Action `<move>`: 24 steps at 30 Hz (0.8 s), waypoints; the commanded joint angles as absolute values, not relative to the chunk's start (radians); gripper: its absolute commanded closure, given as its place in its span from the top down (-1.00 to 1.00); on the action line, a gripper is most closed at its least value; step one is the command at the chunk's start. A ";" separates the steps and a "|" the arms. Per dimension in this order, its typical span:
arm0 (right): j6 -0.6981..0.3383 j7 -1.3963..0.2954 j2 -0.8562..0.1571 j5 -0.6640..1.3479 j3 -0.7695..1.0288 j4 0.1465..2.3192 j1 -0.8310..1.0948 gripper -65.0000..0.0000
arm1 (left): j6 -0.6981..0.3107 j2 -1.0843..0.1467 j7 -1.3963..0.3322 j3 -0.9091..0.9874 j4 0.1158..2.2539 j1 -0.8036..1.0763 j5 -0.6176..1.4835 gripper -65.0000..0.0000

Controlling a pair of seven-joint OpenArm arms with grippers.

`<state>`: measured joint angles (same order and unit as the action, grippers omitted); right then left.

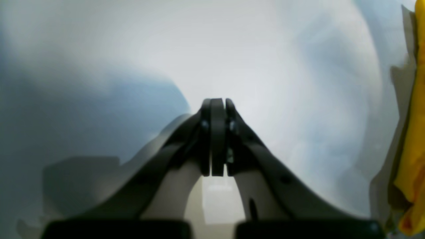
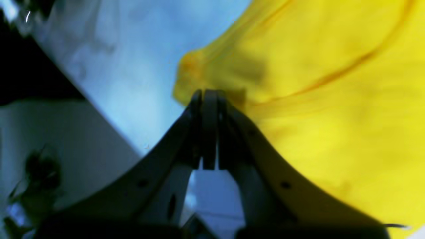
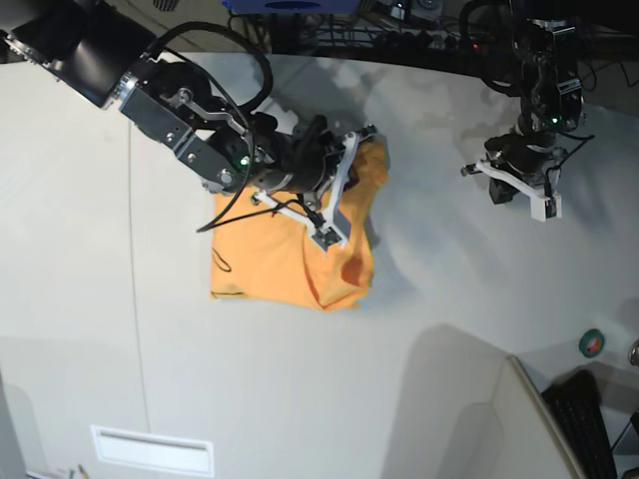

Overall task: Layout the t-shirt on the table in an organized manner, then fold the t-shirt properly
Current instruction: 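Press and smooth the folded shirt bundle with the right gripper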

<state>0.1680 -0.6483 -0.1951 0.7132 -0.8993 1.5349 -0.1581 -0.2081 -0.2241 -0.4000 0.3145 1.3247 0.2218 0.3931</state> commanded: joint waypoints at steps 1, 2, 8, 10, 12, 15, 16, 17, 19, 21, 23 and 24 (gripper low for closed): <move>0.166 -0.625 -0.205 0.716 -0.881 1.573 -0.180 -1.00 | -0.206 -0.239 -0.380 0.321 1.340 0.217 0.400 -1.00; 0.166 -0.625 -0.216 0.716 -0.852 1.586 -0.180 -1.00 | -0.206 -0.239 -0.380 0.321 1.340 0.217 0.400 -1.00; 0.205 -0.624 -0.217 0.716 -0.674 1.531 -0.220 -1.00 | -0.206 -0.239 -0.380 0.321 1.340 0.219 0.400 -1.00; 0.205 -0.622 -0.209 0.716 -0.673 1.458 -0.263 -1.00 | -0.206 -0.239 -0.380 0.321 1.340 0.219 0.398 -1.00; 0.205 -0.621 -0.166 0.716 -0.673 1.377 -0.300 -1.00 | -0.206 -0.239 -0.380 0.321 1.342 0.217 0.398 -1.00; 0.203 -0.602 -0.107 0.716 -0.680 1.287 -0.357 -1.00 | -0.206 -0.239 -0.380 0.320 1.345 0.217 0.398 -1.00; 0.203 -0.588 -0.087 0.716 -0.700 1.265 -0.374 -1.00 | -0.206 -0.239 -0.380 0.320 1.346 0.217 0.398 -1.00; 0.203 -0.573 -0.068 0.716 -0.725 1.236 -0.397 -1.00 | -0.206 -0.239 -0.380 0.320 1.346 0.219 0.398 -1.00; 0.203 -0.535 -0.028 0.716 -0.785 1.142 -0.446 -1.00 | -0.206 -0.239 -0.380 0.320 1.348 0.223 0.398 -1.00; 0.203 -0.484 0.016 0.716 -0.835 1.027 -0.492 -1.00 | -0.206 -0.239 -0.380 0.320 1.348 0.226 0.398 -1.00; 0.203 -0.438 0.059 0.716 -0.880 0.903 -0.536 -1.00 | -0.206 -0.239 -0.380 0.320 1.348 0.228 0.398 -1.00; 0.203 -0.417 0.081 0.716 -0.900 0.849 -0.555 -1.00 | -0.206 -0.239 -0.381 0.320 1.348 0.228 0.398 -1.00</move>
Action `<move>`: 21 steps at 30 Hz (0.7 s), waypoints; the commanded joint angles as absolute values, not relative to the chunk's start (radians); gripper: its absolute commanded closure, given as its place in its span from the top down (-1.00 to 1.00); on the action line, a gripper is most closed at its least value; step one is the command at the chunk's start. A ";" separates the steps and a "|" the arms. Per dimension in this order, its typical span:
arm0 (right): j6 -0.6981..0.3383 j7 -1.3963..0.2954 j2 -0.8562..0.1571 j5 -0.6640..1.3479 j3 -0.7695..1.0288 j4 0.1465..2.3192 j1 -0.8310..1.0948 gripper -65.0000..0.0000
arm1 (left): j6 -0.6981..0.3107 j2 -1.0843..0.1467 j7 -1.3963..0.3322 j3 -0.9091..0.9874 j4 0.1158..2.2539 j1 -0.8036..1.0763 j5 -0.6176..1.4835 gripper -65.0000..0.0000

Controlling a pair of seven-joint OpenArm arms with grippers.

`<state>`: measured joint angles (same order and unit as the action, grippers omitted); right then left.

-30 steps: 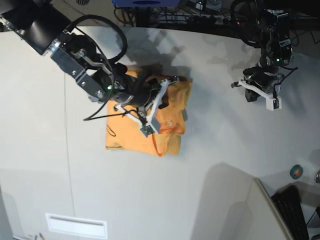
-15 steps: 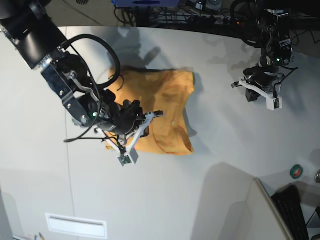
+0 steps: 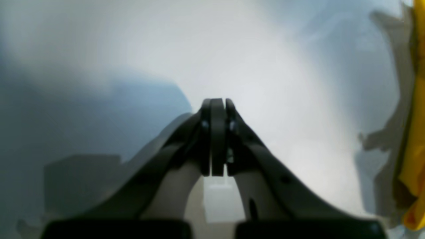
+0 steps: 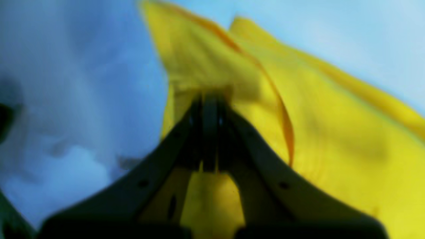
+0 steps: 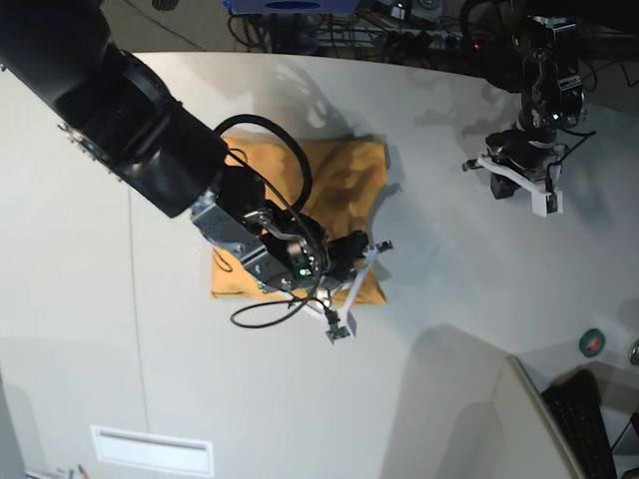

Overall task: Layout the t-shirt on the table in an organized manner, then fold the t-shirt properly
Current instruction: 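Press and smooth the folded shirt bundle with the right gripper, then grasp the bundle edge with the left gripper and flip it over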

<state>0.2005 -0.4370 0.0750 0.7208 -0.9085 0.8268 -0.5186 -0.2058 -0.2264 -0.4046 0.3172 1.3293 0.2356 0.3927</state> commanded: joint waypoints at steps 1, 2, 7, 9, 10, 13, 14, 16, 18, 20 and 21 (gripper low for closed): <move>0.203 -0.398 0.097 0.716 -0.917 0.797 -0.573 -1.00 | -0.206 -0.239 -0.381 0.320 1.346 0.228 0.398 -1.00; 0.203 -0.387 0.107 0.716 -0.928 0.765 -0.584 -1.00 | -0.206 -0.239 -0.383 0.318 1.346 0.228 0.398 -1.00; 0.213 -0.398 0.090 0.717 -0.954 0.840 -0.613 -1.00 | -0.206 -0.234 -0.384 0.308 1.353 0.223 0.398 -1.00; 0.234 -0.447 0.045 0.719 -0.952 0.937 -0.610 -1.00 | -0.206 -0.232 -0.384 0.308 1.365 0.225 0.401 -1.00; 0.262 -0.469 0.019 0.719 -0.952 0.990 -0.599 -1.00 | -0.208 -0.231 -0.386 0.305 1.385 0.228 0.403 -1.00; 0.331 -0.496 -0.074 0.720 -0.952 1.138 -0.561 -1.00 | -0.208 -0.237 -0.386 0.249 1.461 0.252 0.404 -1.00; 0.349 -0.496 -0.107 0.722 -0.949 1.188 -0.542 -1.00 | -0.208 -0.237 -0.387 0.228 1.494 0.259 0.404 -1.00; 0.381 -0.498 -0.180 0.725 -0.908 1.300 -0.490 -1.00 | -0.208 -0.236 -0.417 0.197 1.557 0.260 0.406 -1.00; 0.389 -0.499 -0.245 0.722 -0.831 1.428 -0.418 -1.00 | -0.208 -0.228 -0.513 0.194 1.609 0.252 0.406 -1.00; 0.387 -0.499 -0.303 0.720 -0.728 1.531 -0.340 -1.00 | -0.208 -0.199 -0.601 0.186 1.662 0.226 0.414 -0.84; 0.387 -0.501 -0.323 0.720 -0.684 1.560 -0.311 -1.00 | -0.208 -0.179 -0.625 0.188 1.672 0.216 0.429 -0.55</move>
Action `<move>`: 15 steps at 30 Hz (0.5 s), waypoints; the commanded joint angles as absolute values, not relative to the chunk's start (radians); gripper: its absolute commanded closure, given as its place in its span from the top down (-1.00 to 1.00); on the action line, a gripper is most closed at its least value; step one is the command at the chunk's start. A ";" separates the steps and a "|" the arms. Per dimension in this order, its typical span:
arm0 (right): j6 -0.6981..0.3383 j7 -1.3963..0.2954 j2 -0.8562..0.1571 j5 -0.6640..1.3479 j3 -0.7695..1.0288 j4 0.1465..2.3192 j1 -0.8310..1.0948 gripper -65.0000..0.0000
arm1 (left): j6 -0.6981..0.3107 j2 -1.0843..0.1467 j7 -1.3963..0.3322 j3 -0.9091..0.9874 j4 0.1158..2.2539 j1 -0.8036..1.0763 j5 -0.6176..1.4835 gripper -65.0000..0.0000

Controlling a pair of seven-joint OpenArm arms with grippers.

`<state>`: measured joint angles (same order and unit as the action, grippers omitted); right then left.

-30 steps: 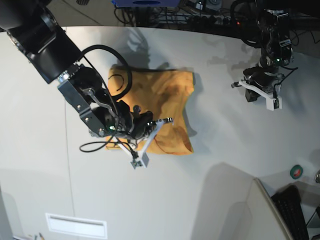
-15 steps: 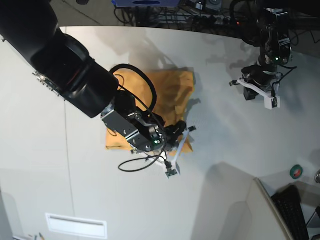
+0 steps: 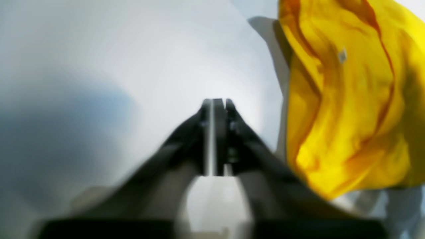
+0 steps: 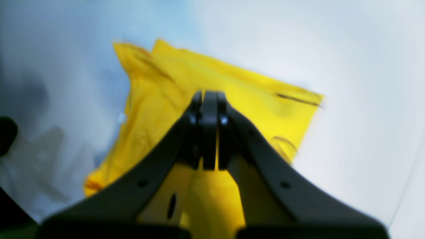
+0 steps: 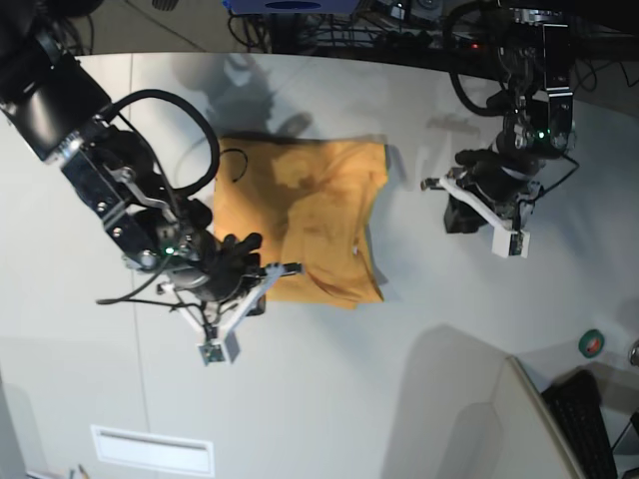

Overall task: Layout the t-shirt on the table in an organized manner, then fold the t-shirt properly
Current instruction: 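Grasp the bundle edge with the left gripper and flip it over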

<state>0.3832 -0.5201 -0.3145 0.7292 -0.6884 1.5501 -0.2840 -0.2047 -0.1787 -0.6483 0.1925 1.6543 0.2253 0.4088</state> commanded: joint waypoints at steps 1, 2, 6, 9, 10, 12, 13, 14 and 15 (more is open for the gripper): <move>0.387 -0.501 -0.346 0.720 -0.644 1.586 -0.280 -1.00 | -0.208 -0.165 -0.639 0.188 1.673 0.205 0.458 -0.23; 0.386 -0.501 -0.364 0.720 -0.611 1.603 -0.255 -1.00 | -0.208 -0.157 -0.639 0.186 1.664 0.196 0.493 0.11; 0.386 -0.501 -0.412 0.720 -0.518 1.623 -0.183 -1.00 | -0.209 -0.159 -0.639 0.145 1.540 0.113 0.628 1.00; 0.386 -0.501 -0.423 0.720 -0.495 1.624 -0.157 -1.00 | -0.209 -0.159 -0.638 0.067 1.428 0.042 0.642 1.00; 0.386 -0.501 -0.423 0.720 -0.487 1.624 -0.147 -1.00 | -0.209 -0.159 -0.638 0.044 1.386 0.019 0.642 1.00; 0.383 -0.501 -0.423 0.720 -0.473 1.626 -0.131 -1.00 | -0.209 -0.153 -0.636 0.013 1.319 -0.025 0.645 1.00; 0.372 -0.501 -0.423 0.720 -0.469 1.626 -0.125 -1.00 | -0.209 -0.151 -0.636 -0.001 1.291 -0.044 0.645 1.00; 0.352 -0.501 -0.421 0.720 -0.469 1.626 -0.122 -1.00 | -0.209 -0.150 -0.636 -0.021 1.271 -0.061 0.645 1.00; 0.338 -0.501 -0.420 0.720 -0.469 1.626 -0.117 -1.00 | -0.209 -0.143 -0.636 -0.038 1.256 -0.073 0.645 1.00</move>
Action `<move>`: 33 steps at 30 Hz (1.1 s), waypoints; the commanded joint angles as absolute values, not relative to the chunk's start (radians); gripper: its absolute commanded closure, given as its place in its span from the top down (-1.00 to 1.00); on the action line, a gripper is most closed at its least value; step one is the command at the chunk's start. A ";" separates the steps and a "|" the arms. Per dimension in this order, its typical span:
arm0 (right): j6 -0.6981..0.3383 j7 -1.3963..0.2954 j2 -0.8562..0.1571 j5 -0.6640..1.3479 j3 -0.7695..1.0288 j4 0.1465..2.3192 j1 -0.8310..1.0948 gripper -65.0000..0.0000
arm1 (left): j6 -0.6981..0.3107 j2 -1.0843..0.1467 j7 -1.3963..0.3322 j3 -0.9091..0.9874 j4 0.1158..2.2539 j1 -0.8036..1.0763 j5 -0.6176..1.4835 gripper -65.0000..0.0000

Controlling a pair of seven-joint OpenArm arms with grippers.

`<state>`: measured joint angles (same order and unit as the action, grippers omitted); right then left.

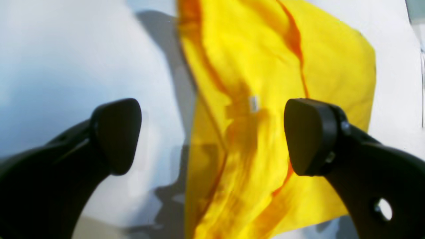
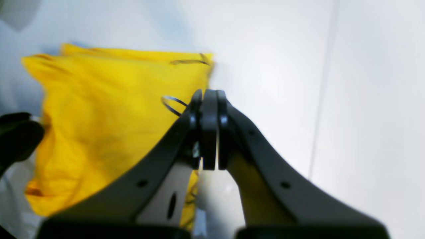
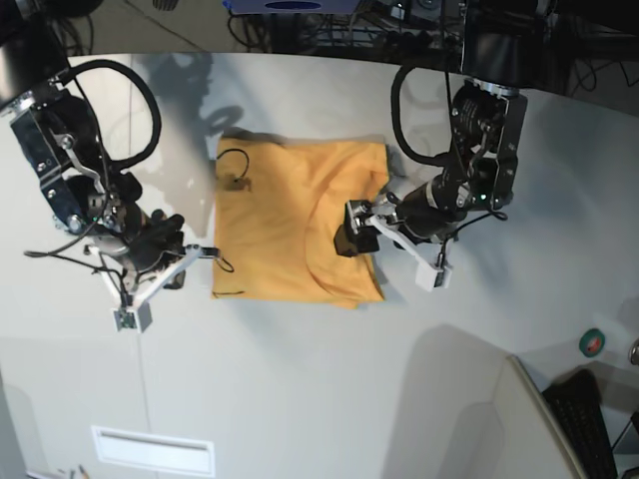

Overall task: Layout the t-shirt on the table in an organized manner, then fold the t-shirt properly
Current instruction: 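Grasp the bundle edge with the left gripper and flip it over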

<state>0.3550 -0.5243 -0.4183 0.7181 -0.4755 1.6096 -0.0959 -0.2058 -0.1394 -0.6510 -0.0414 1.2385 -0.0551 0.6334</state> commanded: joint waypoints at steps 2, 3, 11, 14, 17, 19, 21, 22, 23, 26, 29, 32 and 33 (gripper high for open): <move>0.329 -0.501 -0.417 0.720 -0.469 1.626 -0.117 -1.00 | -0.209 -0.140 -0.636 -0.064 1.230 -0.096 0.645 1.00; 0.329 -0.501 -0.417 0.720 -0.469 1.626 -0.117 -1.00 | -0.208 -0.139 -0.636 -0.077 1.211 -0.105 0.645 1.00; 0.329 -0.501 -0.414 0.720 -0.467 1.626 -0.116 -1.00 | -0.208 -0.140 -0.634 -0.208 1.086 -0.162 0.644 0.65; 0.329 -0.501 -0.418 0.720 -0.467 1.626 -0.116 -1.00 | -0.208 -0.147 -0.625 -0.222 1.081 -0.162 0.644 0.05; 0.329 -0.498 -0.423 0.720 -0.443 1.626 -0.102 -1.00 | -0.206 -0.182 -0.607 -0.231 1.081 -0.163 0.644 -0.59; 0.325 -0.498 -0.420 0.720 -0.378 1.626 -0.074 -1.00 | -0.206 -0.208 -0.610 -0.243 1.081 -0.183 0.641 -1.00; 0.323 -0.498 -0.420 0.719 -0.331 1.626 -0.056 -1.00 | -0.208 -0.259 -0.610 -0.320 1.084 -0.209 0.595 -1.00; 0.323 -0.498 -0.421 0.719 -0.315 1.626 -0.050 -1.00 | -0.208 -0.286 -0.610 -0.383 1.087 -0.231 0.564 -1.00; 0.323 -0.498 -0.421 0.719 -0.302 1.626 -0.042 -1.00 | -0.209 -0.315 -0.610 -0.452 1.089 -0.254 0.529 -1.00; 0.321 -0.499 -0.423 0.719 -0.266 1.623 -0.024 -1.00 | -0.278 -0.390 -0.608 -0.704 1.099 -0.331 0.423 -1.00; 0.321 -0.499 -0.423 0.717 -0.248 1.618 -0.015 -1.00 | -0.390 -0.435 -0.604 -0.943 1.155 -0.403 0.280 -1.00; 0.321 -0.499 -0.423 0.717 -0.246 1.618 -0.005 -1.00 | -0.433 -0.444 -0.602 -1.116 1.241 -0.441 0.058 -1.00; 0.321 -0.499 -0.423 0.717 -0.246 1.618 -0.005 -1.00 | -0.435 -0.441 -0.601 -1.150 1.259 -0.446 -0.021 -1.00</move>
